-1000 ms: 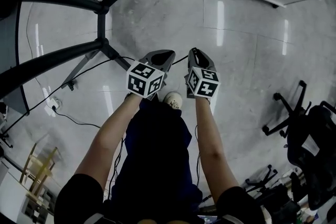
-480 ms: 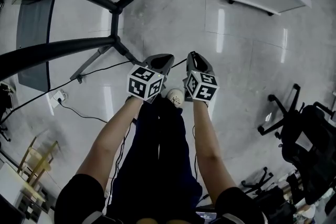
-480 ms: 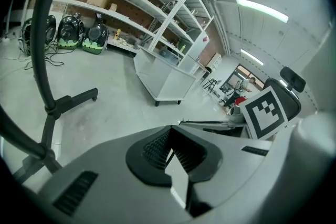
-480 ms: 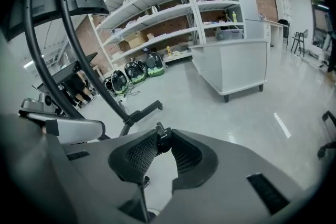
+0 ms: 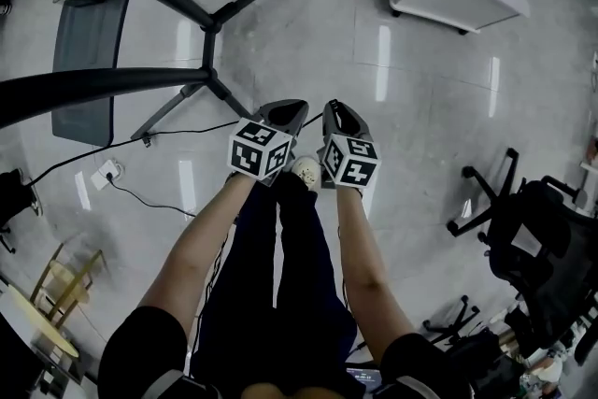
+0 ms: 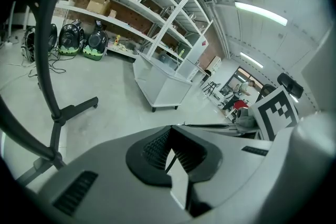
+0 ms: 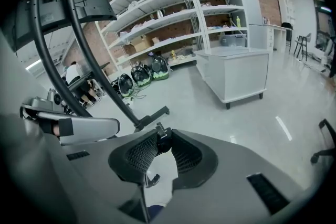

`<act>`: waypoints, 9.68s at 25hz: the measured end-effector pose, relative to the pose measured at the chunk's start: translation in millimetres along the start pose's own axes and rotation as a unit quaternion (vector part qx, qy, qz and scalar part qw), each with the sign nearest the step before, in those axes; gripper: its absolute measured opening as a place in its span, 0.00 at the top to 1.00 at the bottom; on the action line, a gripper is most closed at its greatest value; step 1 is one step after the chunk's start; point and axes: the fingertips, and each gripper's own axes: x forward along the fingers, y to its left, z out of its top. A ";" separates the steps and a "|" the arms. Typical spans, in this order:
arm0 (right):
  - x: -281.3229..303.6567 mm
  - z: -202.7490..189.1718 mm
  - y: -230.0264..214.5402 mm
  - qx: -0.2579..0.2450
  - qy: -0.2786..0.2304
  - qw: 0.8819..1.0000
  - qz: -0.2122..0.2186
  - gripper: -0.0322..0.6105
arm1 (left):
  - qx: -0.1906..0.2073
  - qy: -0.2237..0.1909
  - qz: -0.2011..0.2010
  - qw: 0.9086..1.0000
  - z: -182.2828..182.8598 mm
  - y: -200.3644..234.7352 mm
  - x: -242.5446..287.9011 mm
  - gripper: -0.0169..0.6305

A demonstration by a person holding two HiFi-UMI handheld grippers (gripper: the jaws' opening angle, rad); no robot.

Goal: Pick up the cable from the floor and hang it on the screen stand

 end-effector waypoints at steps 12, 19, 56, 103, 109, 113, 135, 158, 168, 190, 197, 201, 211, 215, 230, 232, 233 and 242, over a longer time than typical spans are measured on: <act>-58.0 66.9 54.4 -0.035 -0.015 0.999 0.036 0.80 | -0.009 -0.023 0.019 1.000 58.8 -32.2 -61.6 0.97; -91.3 106.9 79.9 -0.056 -0.027 0.997 0.049 0.80 | -0.003 -0.044 0.026 0.999 98.8 -50.3 -97.7 0.97; -270.8 265.4 273.9 -0.272 -0.115 0.928 0.227 0.80 | -0.011 -0.179 0.110 0.978 240.2 -134.4 -303.2 0.97; -389.7 286.8 562.8 -0.460 -0.158 0.703 0.519 0.80 | -0.024 -0.352 0.307 0.884 260.2 -135.1 -573.1 0.97; -416.9 350.3 593.5 -0.483 -0.200 0.685 0.507 0.80 | 0.026 -0.352 0.297 0.887 324.1 -155.4 -617.3 0.97; -439.1 394.1 615.7 -0.495 -0.230 0.672 0.501 0.80 | 0.057 -0.353 0.288 0.889 365.1 -172.7 -643.3 0.97; -561.1 557.7 695.0 -0.504 -0.344 0.605 0.511 0.80 | 0.160 -0.399 0.247 0.868 534.2 -245.3 -727.9 0.97; -627.1 665.5 783.7 -0.530 -0.383 0.568 0.500 0.80 | 0.183 -0.448 0.274 0.831 620.6 -264.7 -808.8 0.97; -603.5 708.7 778.7 -0.501 -0.401 0.602 0.474 0.80 | 0.179 -0.439 0.263 0.840 626.7 -249.4 -799.1 0.97; -558.3 739.6 698.1 -0.476 -0.453 0.662 0.360 0.78 | 0.184 -0.434 0.256 0.844 599.1 -252.0 -772.9 0.97; -549.2 716.7 662.1 -0.424 -0.461 0.689 0.365 0.78 | 0.202 -0.436 0.259 0.838 577.4 -274.1 -757.3 0.97; -519.8 684.1 649.0 -0.403 -0.432 0.705 0.392 0.78 | 0.213 -0.424 0.271 0.838 565.1 -277.3 -743.2 0.97; -474.7 635.4 641.5 -0.345 -0.391 0.742 0.421 0.76 | 0.182 -0.415 0.252 0.855 536.1 -264.5 -715.6 0.97; -471.6 635.1 631.9 -0.334 -0.404 0.745 0.412 0.76 | 0.175 -0.413 0.246 0.859 532.4 -260.1 -708.4 0.97; -497.6 561.0 629.1 -0.329 -0.377 0.721 0.480 0.76 | 0.163 -0.415 0.253 0.859 503.3 -252.6 -686.5 0.97; -495.9 547.4 622.0 -0.317 -0.366 0.726 0.490 0.76 | 0.159 -0.420 0.255 0.857 494.4 -249.6 -684.3 0.97; -494.1 540.0 617.0 -0.313 -0.360 0.728 0.492 0.76 | 0.157 -0.423 0.256 0.855 489.9 -248.4 -682.6 0.97; -483.6 454.1 553.1 -0.347 -0.342 0.737 0.469 0.83 | 0.190 -0.421 0.286 0.840 444.6 -260.4 -647.0 0.97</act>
